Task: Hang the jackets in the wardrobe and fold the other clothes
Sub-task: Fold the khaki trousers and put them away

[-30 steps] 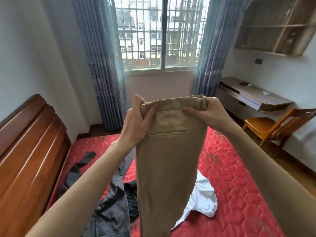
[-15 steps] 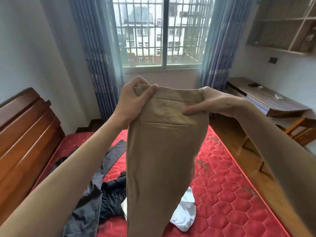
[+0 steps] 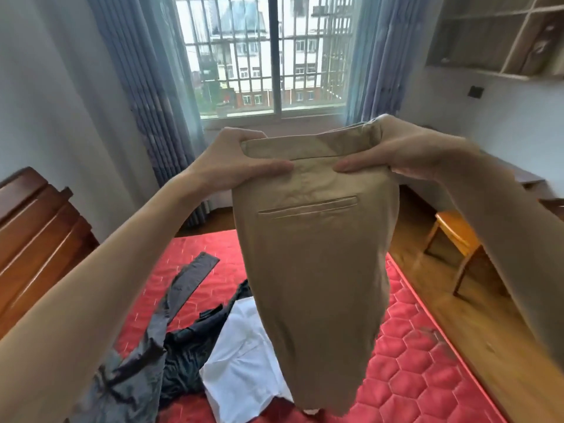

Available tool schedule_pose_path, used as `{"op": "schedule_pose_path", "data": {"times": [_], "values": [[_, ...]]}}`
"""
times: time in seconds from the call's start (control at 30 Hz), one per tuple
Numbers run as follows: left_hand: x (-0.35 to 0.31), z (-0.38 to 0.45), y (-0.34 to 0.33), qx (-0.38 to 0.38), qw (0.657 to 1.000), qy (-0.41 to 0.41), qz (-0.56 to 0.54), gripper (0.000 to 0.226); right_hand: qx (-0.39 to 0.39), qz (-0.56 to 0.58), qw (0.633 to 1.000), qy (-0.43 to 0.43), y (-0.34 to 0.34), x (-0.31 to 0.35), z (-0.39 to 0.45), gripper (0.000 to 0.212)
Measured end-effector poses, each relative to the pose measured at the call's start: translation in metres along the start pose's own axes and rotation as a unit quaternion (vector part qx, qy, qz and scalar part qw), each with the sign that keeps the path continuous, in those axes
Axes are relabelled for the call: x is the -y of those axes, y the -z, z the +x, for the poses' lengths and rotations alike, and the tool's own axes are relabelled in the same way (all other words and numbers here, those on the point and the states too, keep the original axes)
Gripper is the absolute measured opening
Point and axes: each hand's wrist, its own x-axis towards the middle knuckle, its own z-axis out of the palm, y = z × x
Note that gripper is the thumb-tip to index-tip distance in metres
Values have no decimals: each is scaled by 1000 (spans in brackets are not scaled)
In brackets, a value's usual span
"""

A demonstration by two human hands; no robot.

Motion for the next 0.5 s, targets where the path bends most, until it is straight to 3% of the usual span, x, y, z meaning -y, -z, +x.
{"op": "schedule_pose_path", "data": {"times": [0.1, 0.17, 0.23, 0.3, 0.4, 0.5], "values": [[-1, 19, -16, 73, 997, 31, -10, 55, -4, -1, 1000, -30, 18, -7, -20, 23], [1, 31, -29, 168, 983, 67, -22, 60, 26, 8, 997, -75, 31, -18, -33, 19], [8, 44, -45, 313, 940, 120, -66, 55, 83, 35, 987, -129, 46, -34, -44, 22], [17, 56, -66, 410, 889, 172, -112, 50, 126, 51, 977, -163, 60, -51, -49, 28], [30, 81, -97, 457, 859, 198, -119, 40, 149, 38, 972, -177, 80, -78, -41, 29], [46, 119, -118, 440, 864, 231, -83, 25, 120, -44, 974, -185, 104, -104, -17, 34]]}}
